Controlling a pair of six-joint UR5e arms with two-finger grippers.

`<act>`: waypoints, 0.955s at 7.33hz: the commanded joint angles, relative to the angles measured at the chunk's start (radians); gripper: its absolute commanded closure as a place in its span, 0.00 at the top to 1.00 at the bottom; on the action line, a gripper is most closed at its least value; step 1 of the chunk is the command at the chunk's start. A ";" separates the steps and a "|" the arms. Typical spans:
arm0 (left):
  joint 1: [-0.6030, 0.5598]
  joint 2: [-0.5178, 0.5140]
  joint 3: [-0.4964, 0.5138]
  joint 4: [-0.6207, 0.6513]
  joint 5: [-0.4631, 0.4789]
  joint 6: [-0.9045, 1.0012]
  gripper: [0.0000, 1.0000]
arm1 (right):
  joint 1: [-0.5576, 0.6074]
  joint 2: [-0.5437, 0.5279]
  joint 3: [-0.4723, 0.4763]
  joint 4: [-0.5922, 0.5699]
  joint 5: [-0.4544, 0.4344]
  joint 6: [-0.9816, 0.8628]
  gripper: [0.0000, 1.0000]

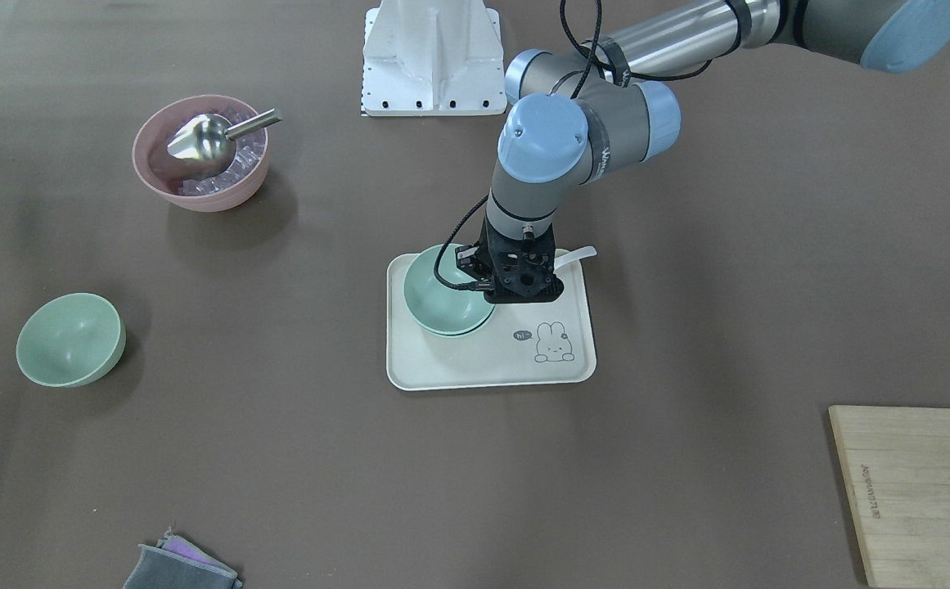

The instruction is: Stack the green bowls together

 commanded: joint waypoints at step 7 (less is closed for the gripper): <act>0.002 0.002 0.025 -0.042 -0.001 0.000 0.16 | 0.000 0.000 0.000 0.000 0.000 0.000 0.99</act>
